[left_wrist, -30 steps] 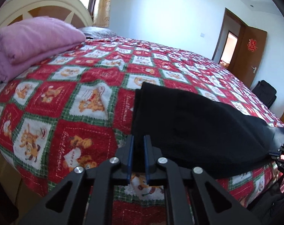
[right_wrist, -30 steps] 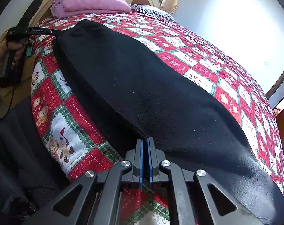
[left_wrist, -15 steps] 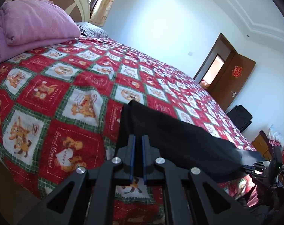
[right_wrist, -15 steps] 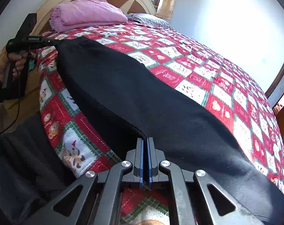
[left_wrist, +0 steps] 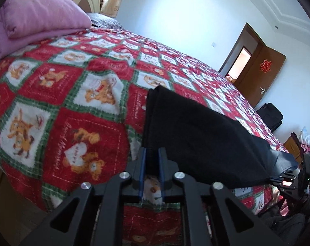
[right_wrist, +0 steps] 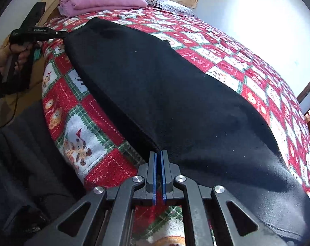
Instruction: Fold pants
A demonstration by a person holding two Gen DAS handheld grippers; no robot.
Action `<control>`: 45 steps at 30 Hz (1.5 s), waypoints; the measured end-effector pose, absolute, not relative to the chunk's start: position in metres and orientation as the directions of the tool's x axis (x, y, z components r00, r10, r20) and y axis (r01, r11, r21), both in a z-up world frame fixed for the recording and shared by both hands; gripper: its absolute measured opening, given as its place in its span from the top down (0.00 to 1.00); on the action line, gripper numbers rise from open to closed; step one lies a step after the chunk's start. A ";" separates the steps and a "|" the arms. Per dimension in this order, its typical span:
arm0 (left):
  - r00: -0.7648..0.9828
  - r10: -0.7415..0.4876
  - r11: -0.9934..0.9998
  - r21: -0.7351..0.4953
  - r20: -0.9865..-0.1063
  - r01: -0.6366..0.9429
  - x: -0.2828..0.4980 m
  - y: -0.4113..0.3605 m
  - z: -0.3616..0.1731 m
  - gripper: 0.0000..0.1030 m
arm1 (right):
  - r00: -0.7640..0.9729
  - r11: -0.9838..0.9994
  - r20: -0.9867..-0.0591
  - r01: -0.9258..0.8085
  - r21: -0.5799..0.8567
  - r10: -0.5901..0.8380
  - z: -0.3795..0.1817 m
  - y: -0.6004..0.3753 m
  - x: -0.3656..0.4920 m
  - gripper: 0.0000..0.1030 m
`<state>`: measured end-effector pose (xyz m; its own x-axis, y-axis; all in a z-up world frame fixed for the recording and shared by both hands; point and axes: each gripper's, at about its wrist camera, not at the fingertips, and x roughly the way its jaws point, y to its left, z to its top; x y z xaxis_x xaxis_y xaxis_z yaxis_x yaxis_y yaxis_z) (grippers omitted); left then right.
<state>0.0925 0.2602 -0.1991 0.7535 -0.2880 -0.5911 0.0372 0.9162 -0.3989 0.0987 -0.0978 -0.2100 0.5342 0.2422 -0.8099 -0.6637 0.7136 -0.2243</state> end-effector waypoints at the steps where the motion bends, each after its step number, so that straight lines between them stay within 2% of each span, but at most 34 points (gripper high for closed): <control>1: 0.760 -0.262 0.926 -0.378 -0.595 0.023 0.092 0.260 -0.196 0.86 | 0.533 0.717 -0.809 -0.662 -0.216 0.249 -0.207 -0.101 0.098 0.90; 3: 0.777 -0.205 0.943 -0.333 -0.596 -0.006 0.089 0.264 -0.187 0.80 | 0.526 0.727 -0.806 -0.660 -0.186 0.271 -0.201 -0.108 0.099 0.73; 4: 0.785 -0.189 0.946 -0.324 -0.590 -0.015 0.088 0.266 -0.185 0.71 | 0.524 0.733 -0.801 -0.660 -0.165 0.291 -0.196 -0.113 0.099 0.61; 5: 0.799 -0.152 0.952 -0.304 -0.582 -0.041 0.085 0.268 -0.179 0.64 | 0.524 0.737 -0.793 -0.660 -0.146 0.312 -0.190 -0.118 0.100 0.57; 6: 0.815 -0.115 0.955 -0.288 -0.568 -0.066 0.082 0.269 -0.174 0.52 | 0.527 0.743 -0.784 -0.656 -0.130 0.328 -0.184 -0.121 0.103 0.57; 7: 0.826 -0.104 0.955 -0.288 -0.554 -0.072 0.079 0.270 -0.171 0.48 | 0.532 0.751 -0.777 -0.649 -0.119 0.336 -0.178 -0.124 0.107 0.57; 12: 0.841 -0.159 0.957 -0.291 -0.517 0.002 0.085 0.245 -0.157 0.48 | 0.571 0.789 -0.742 -0.607 -0.095 0.350 -0.153 -0.124 0.143 0.57; 17: 0.789 -0.269 0.952 -0.278 -0.552 0.130 0.100 0.198 -0.170 0.47 | 0.496 0.812 -0.748 -0.576 0.096 0.440 -0.144 -0.095 0.216 0.57; 22: 0.724 -0.298 0.950 -0.267 -0.622 0.162 0.107 0.178 -0.195 0.47 | 0.415 0.820 -0.737 -0.469 0.329 0.533 -0.155 -0.064 0.286 0.57; 30: 0.716 -0.343 0.933 -0.310 -0.608 0.184 0.101 0.184 -0.201 0.47 | 0.197 0.757 -0.741 -0.316 0.572 0.642 -0.205 -0.031 0.330 0.58; 31: 0.717 -0.344 0.933 -0.310 -0.606 0.186 0.101 0.183 -0.202 0.47 | 0.189 0.751 -0.738 -0.323 0.576 0.647 -0.206 -0.028 0.328 0.69; 32: 0.719 -0.344 0.933 -0.307 -0.604 0.188 0.100 0.182 -0.202 0.46 | 0.181 0.748 -0.740 -0.335 0.573 0.648 -0.207 -0.025 0.326 0.90; 36: 0.726 -0.330 0.940 -0.278 -0.604 0.197 0.098 0.177 -0.204 0.45 | 0.272 0.813 -0.781 -0.354 0.462 0.562 -0.202 -0.020 0.323 0.95; 39: 0.727 -0.303 0.952 -0.228 -0.616 0.203 0.097 0.170 -0.203 0.43 | 0.277 0.816 -0.782 -0.351 0.459 0.558 -0.206 -0.023 0.329 0.95; 41: 0.718 -0.288 0.958 -0.201 -0.633 0.207 0.097 0.163 -0.198 0.37 | 0.291 0.814 -0.778 -0.378 0.441 0.557 -0.200 -0.025 0.323 0.91; 42: 0.715 -0.284 0.959 -0.192 -0.638 0.209 0.097 0.160 -0.195 0.36 | 0.305 0.820 -0.780 -0.386 0.424 0.547 -0.194 -0.029 0.318 0.86; 44: 0.717 -0.302 0.953 -0.174 -0.628 0.248 0.093 0.147 -0.185 0.36 | 0.331 0.833 -0.787 -0.397 0.384 0.521 -0.182 -0.047 0.304 0.63; 45: 0.718 -0.308 0.951 -0.167 -0.624 0.262 0.092 0.142 -0.181 0.36 | 0.345 0.831 -0.776 -0.397 0.390 0.529 -0.173 -0.066 0.294 0.63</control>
